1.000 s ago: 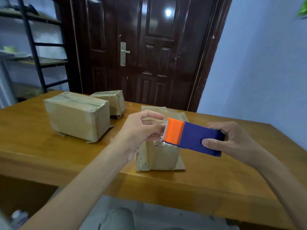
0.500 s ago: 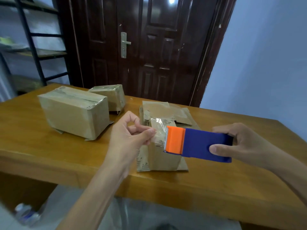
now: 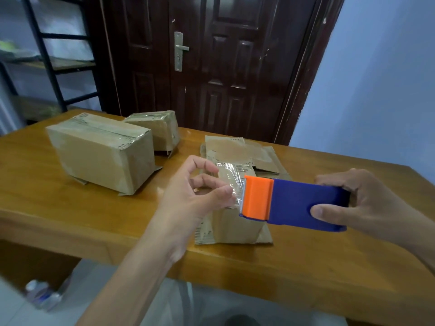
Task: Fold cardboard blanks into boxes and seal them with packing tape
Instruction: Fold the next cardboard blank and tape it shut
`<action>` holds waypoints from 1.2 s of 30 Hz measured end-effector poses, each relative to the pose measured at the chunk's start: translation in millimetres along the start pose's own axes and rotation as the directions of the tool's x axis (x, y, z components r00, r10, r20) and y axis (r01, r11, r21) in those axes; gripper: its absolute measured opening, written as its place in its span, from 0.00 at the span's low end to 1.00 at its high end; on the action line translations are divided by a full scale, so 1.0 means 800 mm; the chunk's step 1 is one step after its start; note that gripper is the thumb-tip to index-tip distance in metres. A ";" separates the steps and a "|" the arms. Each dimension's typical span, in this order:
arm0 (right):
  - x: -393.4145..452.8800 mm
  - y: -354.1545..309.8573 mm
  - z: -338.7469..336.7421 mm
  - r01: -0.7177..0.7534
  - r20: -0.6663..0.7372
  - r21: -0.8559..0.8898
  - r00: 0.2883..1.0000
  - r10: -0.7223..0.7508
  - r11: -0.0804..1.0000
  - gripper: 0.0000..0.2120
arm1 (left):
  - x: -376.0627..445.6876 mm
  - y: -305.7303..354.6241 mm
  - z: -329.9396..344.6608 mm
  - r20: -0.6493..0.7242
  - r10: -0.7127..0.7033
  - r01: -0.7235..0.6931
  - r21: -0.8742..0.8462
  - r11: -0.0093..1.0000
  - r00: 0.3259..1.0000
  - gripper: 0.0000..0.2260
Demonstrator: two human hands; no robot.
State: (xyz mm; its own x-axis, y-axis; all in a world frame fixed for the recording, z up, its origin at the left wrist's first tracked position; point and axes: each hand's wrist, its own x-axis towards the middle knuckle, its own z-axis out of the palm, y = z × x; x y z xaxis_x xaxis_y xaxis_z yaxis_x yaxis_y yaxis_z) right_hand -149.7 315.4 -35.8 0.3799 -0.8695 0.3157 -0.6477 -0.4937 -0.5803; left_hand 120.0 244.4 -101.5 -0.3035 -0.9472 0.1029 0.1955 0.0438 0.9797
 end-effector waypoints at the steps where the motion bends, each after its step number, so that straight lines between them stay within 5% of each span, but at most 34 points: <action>1: 0.000 -0.002 0.000 -0.003 0.003 -0.016 1.000 0.003 1.000 0.14 | 0.000 0.000 0.002 -0.021 0.024 -0.023 0.016 1.000 1.000 0.18; 7: -0.007 0.001 -0.013 -0.141 0.046 0.047 0.989 0.139 0.989 0.08 | -0.002 0.003 -0.004 -0.160 0.189 -0.164 0.157 0.974 0.969 0.11; 10: -0.016 0.018 -0.052 -0.269 -0.002 0.057 0.963 0.270 0.961 0.30 | -0.003 0.003 -0.020 -0.211 0.224 -0.195 0.152 0.969 0.951 0.11; 13: -0.017 0.040 -0.075 -0.346 0.029 0.040 0.938 0.345 0.937 0.37 | -0.006 -0.001 -0.013 -0.217 0.244 -0.206 0.185 0.961 0.945 0.11; 17: -0.008 0.059 -0.071 -0.314 0.045 -0.002 0.948 0.314 0.949 0.22 | -0.006 -0.016 -0.002 -0.259 0.258 -0.200 0.229 0.953 0.931 0.12; 21: -0.008 0.075 -0.059 -0.316 0.057 0.131 0.949 0.311 0.940 0.10 | -0.009 -0.031 0.004 -0.279 0.248 -0.186 0.231 0.955 0.928 0.11; 36: -0.004 0.116 -0.031 -0.293 -0.022 0.196 0.953 0.303 0.936 0.15 | 0.003 -0.062 0.002 -0.318 0.142 -0.097 0.153 0.983 0.938 0.09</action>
State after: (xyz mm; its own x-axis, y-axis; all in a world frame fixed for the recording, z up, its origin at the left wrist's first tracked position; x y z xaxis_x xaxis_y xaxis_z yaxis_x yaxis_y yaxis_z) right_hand -227.2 271.9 -71.6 0.1511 -0.9784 0.1412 -0.5881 -0.2037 -0.7827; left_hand 107.8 240.5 -149.4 0.0393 -0.9828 0.1806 0.0787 0.1832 0.9799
